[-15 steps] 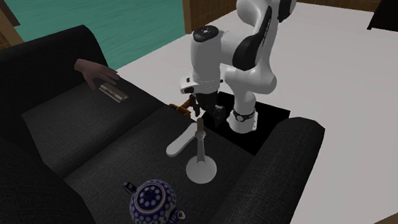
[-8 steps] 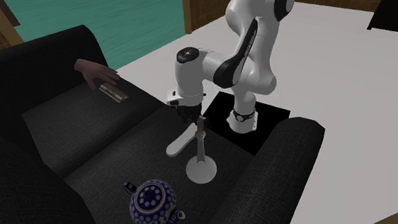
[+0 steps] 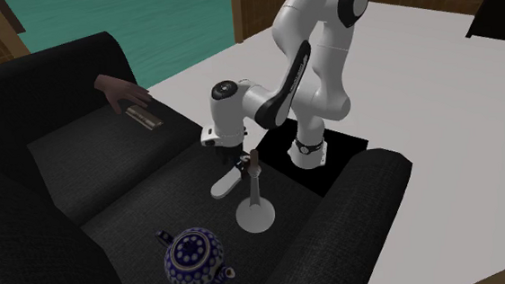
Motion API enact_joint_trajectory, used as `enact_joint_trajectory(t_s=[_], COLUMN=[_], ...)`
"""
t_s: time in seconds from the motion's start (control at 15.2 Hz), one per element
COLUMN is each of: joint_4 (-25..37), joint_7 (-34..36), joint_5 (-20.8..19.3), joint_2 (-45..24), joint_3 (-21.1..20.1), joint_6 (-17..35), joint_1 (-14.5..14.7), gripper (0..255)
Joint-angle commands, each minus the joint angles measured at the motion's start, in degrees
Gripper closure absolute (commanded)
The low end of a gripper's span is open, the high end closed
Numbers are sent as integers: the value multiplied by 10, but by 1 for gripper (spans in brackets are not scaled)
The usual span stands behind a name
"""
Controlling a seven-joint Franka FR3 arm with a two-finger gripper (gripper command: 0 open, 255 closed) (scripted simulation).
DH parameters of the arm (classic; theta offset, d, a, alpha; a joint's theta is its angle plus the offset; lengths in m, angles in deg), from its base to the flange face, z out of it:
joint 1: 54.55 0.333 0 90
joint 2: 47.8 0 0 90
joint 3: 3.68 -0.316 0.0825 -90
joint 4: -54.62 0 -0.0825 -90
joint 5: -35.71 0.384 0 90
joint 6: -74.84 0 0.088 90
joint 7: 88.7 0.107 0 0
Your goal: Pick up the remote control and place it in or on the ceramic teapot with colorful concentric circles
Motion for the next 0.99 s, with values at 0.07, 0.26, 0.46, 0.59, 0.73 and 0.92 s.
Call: enact_joint_trajectory(t_s=[0.07,0.26,0.46,0.59,0.73,0.92], joint_4=[-12,-20,-20,-20,-20,-20], joint_7=[-1,-3,-3,-3,-3,-3], joint_5=[-1,-1,-1,-1,-1,-1], joint_2=[-18,-35,-35,-35,-35,-35], joint_3=[5,9,9,9,9,9], joint_6=[30,56,56,56,55,55], joint_1=[0,1,1,1,1,1], gripper=[0,0,0,0,0,255])
